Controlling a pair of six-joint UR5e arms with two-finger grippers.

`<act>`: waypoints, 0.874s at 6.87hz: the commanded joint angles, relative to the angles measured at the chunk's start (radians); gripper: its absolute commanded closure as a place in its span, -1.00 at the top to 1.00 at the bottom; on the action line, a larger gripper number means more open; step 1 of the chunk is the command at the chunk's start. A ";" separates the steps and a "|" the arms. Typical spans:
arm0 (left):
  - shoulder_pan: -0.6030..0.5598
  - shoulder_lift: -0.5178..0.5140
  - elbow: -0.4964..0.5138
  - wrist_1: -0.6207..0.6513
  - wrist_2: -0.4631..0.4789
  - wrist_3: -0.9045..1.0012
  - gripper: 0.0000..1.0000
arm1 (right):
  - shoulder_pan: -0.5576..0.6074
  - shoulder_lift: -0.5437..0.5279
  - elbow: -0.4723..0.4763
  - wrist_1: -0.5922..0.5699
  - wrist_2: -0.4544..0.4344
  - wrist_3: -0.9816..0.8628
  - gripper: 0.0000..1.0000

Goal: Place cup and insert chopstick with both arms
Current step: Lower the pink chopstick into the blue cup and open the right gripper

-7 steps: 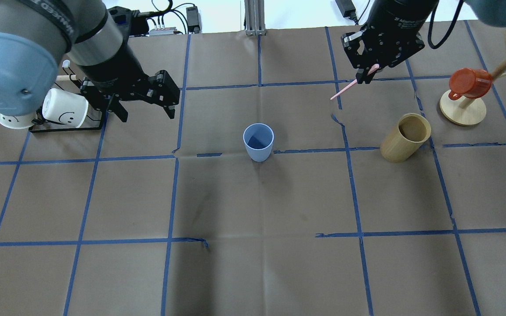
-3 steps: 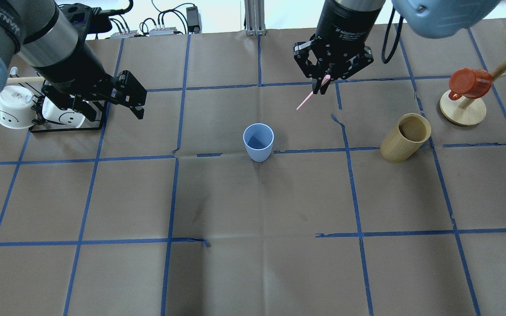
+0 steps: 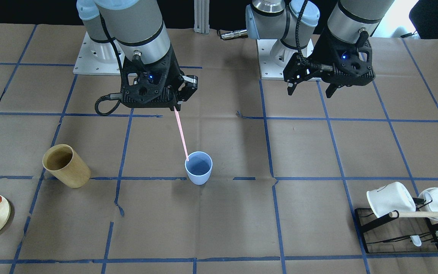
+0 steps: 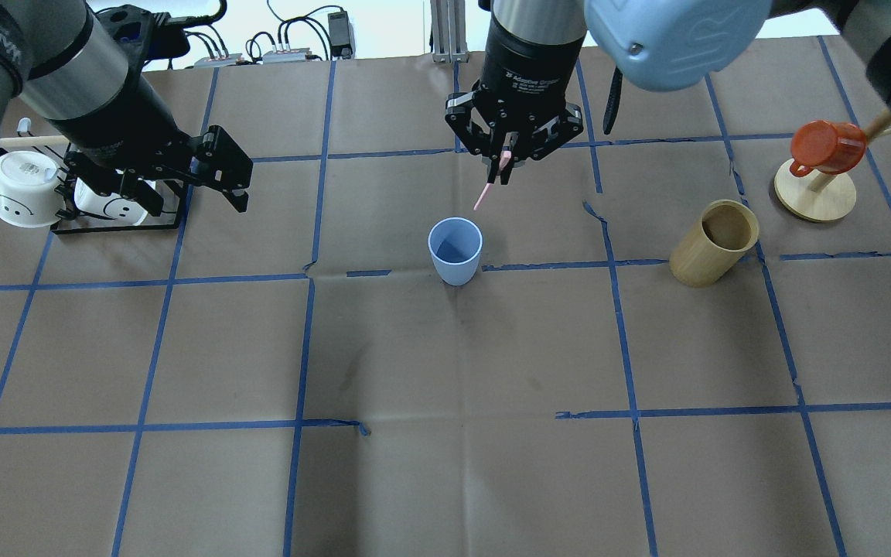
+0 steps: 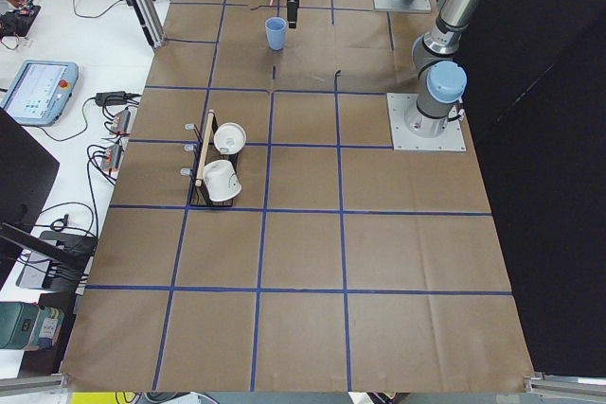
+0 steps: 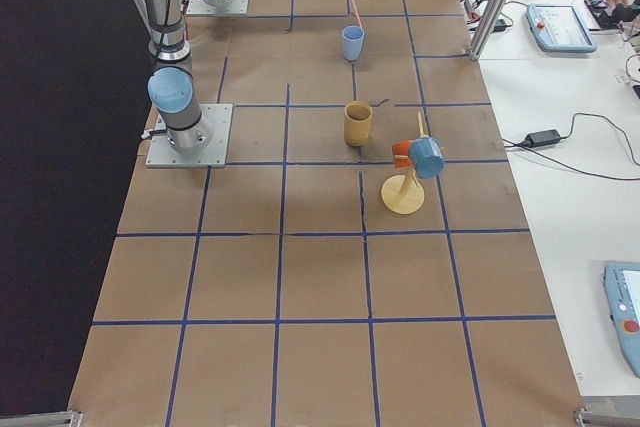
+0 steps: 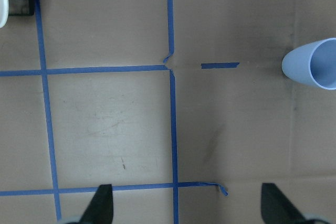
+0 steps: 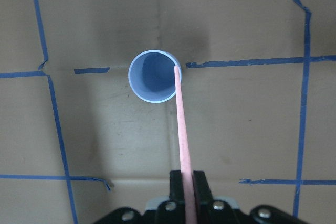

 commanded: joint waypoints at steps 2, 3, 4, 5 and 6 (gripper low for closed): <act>0.001 0.002 0.000 0.000 0.001 -0.002 1.00 | 0.044 0.034 -0.001 0.010 0.011 0.050 -0.86; -0.001 0.004 0.000 -0.002 0.001 -0.002 1.00 | 0.045 0.049 0.002 0.010 0.011 0.050 -0.86; 0.001 0.004 0.000 -0.002 0.001 -0.002 1.00 | 0.047 0.058 0.002 0.010 0.009 0.050 -0.86; 0.001 0.007 0.000 -0.003 0.001 -0.002 1.00 | 0.047 0.070 0.003 0.010 0.009 0.050 -0.85; 0.002 0.007 0.000 -0.005 0.001 -0.002 1.00 | 0.047 0.084 0.005 0.011 0.011 0.050 -0.84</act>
